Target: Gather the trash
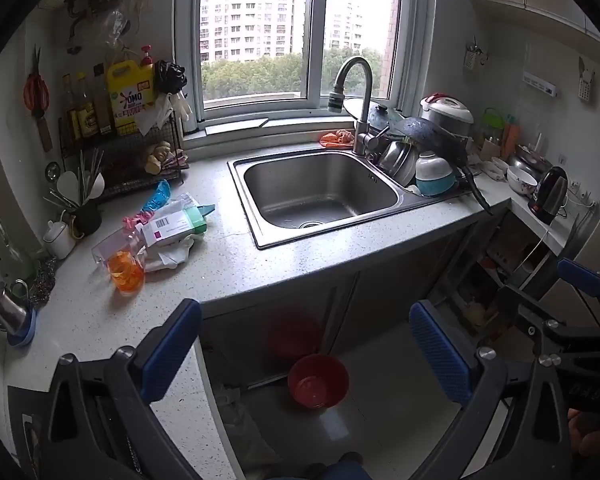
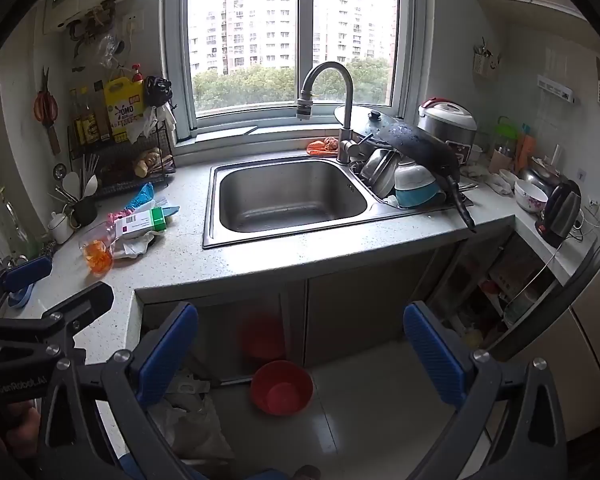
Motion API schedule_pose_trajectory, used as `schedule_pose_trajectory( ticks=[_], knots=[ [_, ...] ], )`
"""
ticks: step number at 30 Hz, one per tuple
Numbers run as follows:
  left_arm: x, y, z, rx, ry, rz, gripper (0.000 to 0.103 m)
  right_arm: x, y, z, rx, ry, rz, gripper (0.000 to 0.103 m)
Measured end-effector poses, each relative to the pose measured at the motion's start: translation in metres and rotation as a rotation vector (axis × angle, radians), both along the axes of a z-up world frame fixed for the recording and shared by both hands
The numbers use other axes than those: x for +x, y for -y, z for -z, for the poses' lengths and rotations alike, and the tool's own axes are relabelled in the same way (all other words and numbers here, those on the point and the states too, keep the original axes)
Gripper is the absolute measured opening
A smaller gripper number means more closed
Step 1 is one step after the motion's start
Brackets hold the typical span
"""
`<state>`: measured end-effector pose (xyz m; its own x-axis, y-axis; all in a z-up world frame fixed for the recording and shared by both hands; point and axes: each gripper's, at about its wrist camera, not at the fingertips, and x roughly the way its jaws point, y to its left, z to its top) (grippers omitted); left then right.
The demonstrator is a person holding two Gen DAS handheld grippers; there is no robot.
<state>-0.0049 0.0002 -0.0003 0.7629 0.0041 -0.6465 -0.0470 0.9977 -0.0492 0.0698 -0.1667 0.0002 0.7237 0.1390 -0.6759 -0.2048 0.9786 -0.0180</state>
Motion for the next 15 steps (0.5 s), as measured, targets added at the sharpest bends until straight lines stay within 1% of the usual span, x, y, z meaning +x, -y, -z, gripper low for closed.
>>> schedule_pose_trajectory(
  ticks=[3,4,6,15],
  knots=[
    [0.0013,0.0068,-0.0001,0.026,-0.011,0.004,0.103,-0.0004,0.0008,0.0009,-0.003,-0.003,0.000,0.103],
    [0.0050,0.0000,-0.0010,0.007,-0.020,0.010,0.103,-0.0007,0.0009,0.0010,-0.005,-0.003,0.000,0.103],
    [0.0059,-0.0010,-0.0046,0.002,-0.019,0.014,0.103,-0.0007,0.0009,0.0009,-0.007,-0.004,0.000,0.103],
    [0.0041,-0.0012,-0.0015,0.006,-0.021,0.020,0.103,-0.0007,0.0019,0.0021,0.013,-0.007,0.008,0.103]
  ],
)
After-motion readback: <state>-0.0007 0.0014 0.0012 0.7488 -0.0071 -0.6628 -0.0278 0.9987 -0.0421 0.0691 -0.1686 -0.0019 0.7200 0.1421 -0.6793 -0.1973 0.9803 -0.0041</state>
